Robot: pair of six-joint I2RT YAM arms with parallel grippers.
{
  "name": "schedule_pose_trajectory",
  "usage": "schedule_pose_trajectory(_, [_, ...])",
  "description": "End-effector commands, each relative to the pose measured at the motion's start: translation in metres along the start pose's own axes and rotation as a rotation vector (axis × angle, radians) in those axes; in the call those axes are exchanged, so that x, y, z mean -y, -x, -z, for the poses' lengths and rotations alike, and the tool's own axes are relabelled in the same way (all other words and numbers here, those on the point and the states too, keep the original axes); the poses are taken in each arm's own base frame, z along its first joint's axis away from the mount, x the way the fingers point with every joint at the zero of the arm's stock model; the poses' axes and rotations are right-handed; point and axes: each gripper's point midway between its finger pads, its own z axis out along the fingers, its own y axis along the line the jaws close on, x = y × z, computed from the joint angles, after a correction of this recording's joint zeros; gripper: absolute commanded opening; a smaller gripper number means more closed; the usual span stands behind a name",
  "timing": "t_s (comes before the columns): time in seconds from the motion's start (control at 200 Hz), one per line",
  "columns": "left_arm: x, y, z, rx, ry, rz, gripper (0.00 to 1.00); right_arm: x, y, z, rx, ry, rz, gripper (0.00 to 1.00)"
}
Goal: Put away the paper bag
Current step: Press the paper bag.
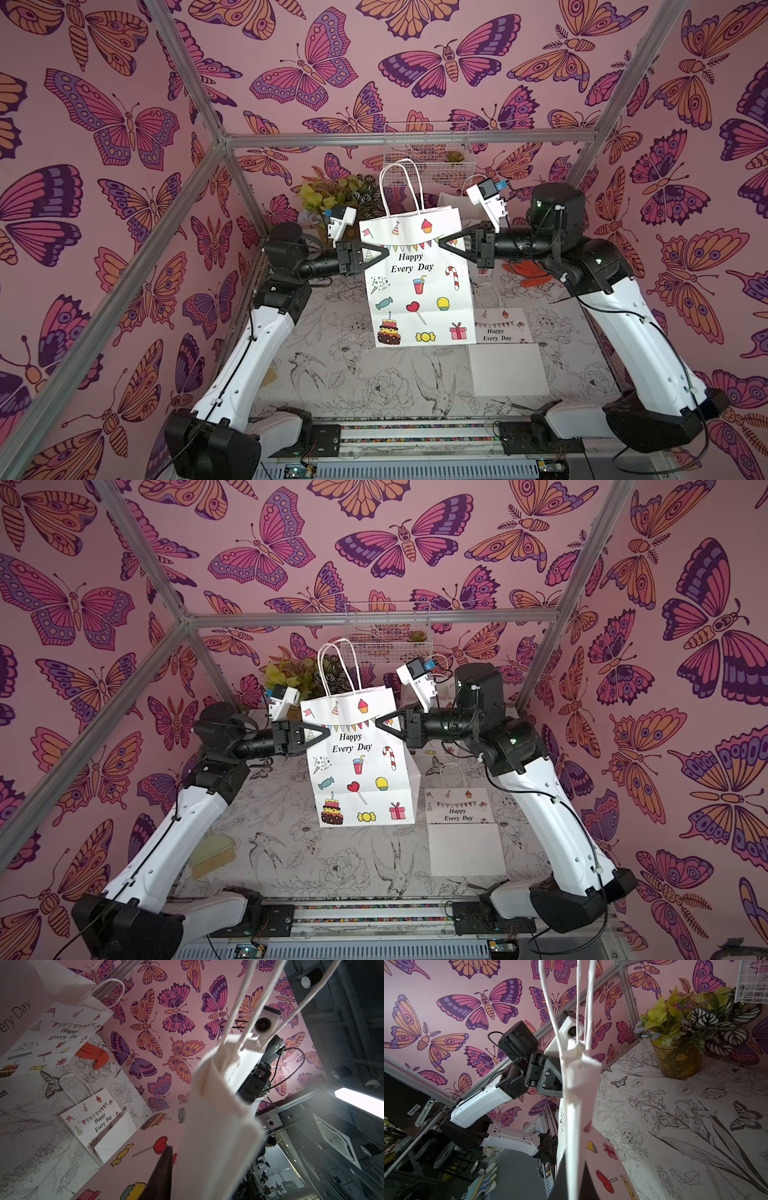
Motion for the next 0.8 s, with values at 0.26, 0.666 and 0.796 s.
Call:
schedule_pose_trajectory(0.26, [0.087,0.015,0.013,0.079,-0.184,-0.221,0.39,-0.009,-0.004,0.002,0.052,0.052,0.007,0.0])
schedule_pose_trajectory(0.666, [0.112,0.018,0.016,0.096,-0.26,-0.263,0.41,-0.025,0.007,0.017,0.139,0.136,0.005,0.0])
schedule_pose_trajectory(0.796, [0.108,0.014,0.015,0.082,-0.258,-0.248,0.32,-0.027,0.008,0.018,0.141,0.148,0.005,0.0])
